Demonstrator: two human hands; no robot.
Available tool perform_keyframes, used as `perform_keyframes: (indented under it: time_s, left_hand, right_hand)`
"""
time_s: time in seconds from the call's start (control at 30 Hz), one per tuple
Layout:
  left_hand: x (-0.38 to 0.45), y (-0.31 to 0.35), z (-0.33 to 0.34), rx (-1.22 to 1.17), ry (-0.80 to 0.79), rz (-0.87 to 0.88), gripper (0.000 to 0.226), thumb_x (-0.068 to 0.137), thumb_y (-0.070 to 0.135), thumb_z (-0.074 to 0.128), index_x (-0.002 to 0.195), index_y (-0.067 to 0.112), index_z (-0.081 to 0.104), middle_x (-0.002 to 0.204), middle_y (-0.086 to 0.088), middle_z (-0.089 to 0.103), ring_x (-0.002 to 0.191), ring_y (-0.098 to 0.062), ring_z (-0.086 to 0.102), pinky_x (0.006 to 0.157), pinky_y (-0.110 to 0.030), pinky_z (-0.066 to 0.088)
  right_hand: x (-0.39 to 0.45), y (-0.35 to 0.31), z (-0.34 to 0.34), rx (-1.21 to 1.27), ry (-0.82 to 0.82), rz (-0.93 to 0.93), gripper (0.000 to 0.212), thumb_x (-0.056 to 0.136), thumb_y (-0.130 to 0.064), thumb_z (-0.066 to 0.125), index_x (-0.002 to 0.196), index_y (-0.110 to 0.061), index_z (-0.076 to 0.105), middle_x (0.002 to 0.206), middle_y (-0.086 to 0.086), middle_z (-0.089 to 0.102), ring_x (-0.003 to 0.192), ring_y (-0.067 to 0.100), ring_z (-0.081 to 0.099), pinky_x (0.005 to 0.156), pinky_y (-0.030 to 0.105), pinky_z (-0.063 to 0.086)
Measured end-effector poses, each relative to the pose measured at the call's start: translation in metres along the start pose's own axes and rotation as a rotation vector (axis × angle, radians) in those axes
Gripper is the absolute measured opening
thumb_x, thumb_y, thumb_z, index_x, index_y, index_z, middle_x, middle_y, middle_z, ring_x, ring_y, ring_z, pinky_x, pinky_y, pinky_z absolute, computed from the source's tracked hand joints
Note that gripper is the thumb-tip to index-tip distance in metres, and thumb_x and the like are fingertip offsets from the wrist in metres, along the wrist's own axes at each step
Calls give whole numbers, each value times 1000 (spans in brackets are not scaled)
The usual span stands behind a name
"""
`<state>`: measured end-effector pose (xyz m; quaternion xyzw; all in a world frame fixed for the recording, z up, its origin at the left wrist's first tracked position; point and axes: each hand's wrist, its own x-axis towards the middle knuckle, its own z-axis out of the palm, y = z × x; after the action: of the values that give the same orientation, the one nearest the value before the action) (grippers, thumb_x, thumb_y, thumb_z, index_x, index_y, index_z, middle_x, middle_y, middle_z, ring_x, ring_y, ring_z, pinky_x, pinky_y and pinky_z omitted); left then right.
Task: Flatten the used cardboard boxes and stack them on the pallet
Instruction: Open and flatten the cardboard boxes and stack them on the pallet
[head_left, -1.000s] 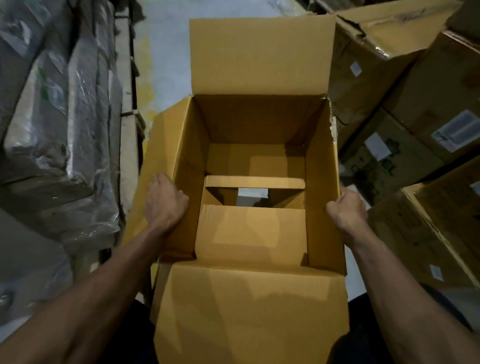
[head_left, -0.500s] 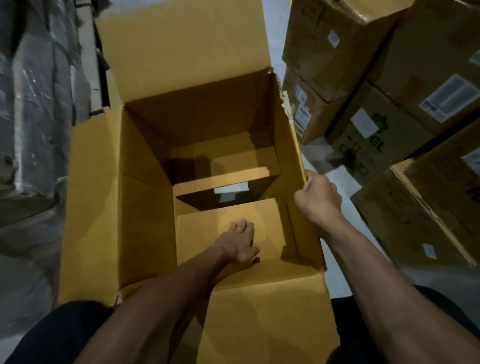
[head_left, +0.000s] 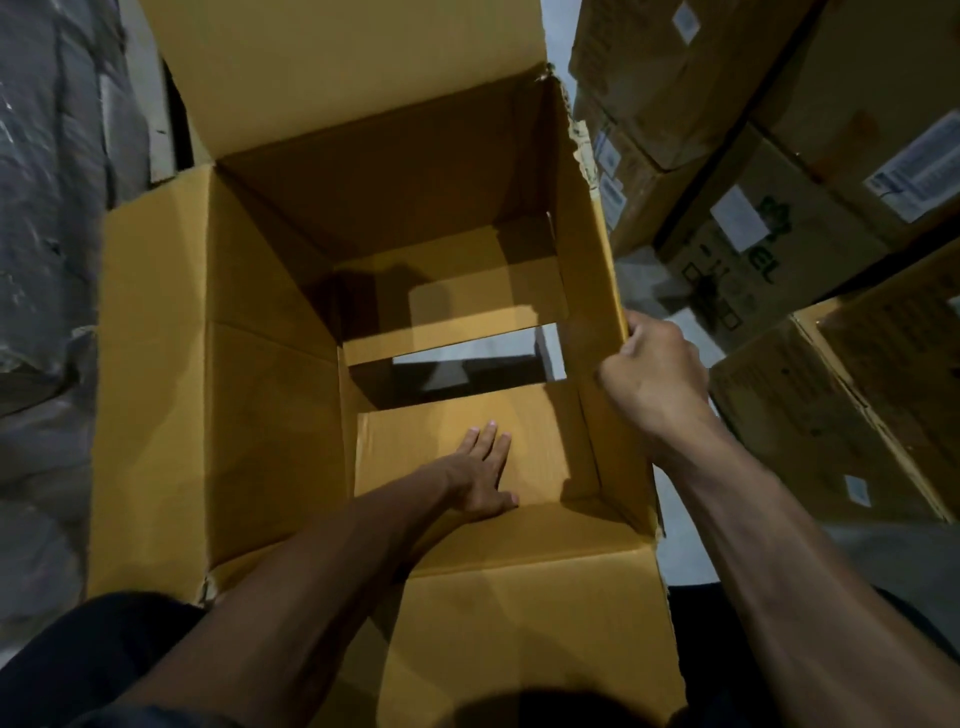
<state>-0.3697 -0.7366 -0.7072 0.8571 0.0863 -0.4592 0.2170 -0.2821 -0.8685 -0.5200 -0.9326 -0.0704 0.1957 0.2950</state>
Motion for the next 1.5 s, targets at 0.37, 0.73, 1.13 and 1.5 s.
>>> perform_keyframes:
  time_s: [0.37, 0.73, 1.13, 1.5]
  left_hand:
    - [5, -5, 1, -289, -400, -149, 89, 87, 81, 35, 158, 28, 22, 165, -6, 18, 150, -35, 19, 119, -57, 18]
    - [-9, 5, -10, -372, -509, -253, 94, 85, 80, 43, 154, 17, 31, 160, -11, 30, 146, -35, 28, 117, -51, 28]
    - [-102, -23, -72, 313, 701, -148, 58, 102, 49, 37, 151, 19, 31, 160, -9, 29, 150, -28, 21, 123, -49, 17]
    - [-150, -102, -119, -245, 1110, -527, 102, 90, 41, 67, 158, 7, 0, 165, -20, 0, 151, -43, 5, 119, -59, 16]
  right_hand:
    - [-6, -1, -11, 66, 52, 73, 37, 100, -8, 54, 76, -34, 45, 78, -9, 54, 74, 15, 55, 82, 42, 51]
    - [-11, 0, -12, 133, 73, 134, 36, 101, -11, 55, 81, -39, 44, 79, -10, 55, 89, 26, 64, 88, 51, 55]
    - [12, 6, -12, 160, 198, 100, 30, 100, -8, 55, 106, -36, 47, 77, -9, 51, 70, 12, 53, 69, 33, 45]
    - [-3, 25, -8, 146, 185, 146, 27, 98, -10, 59, 123, -21, 60, 96, 5, 62, 88, 25, 57, 79, 37, 43]
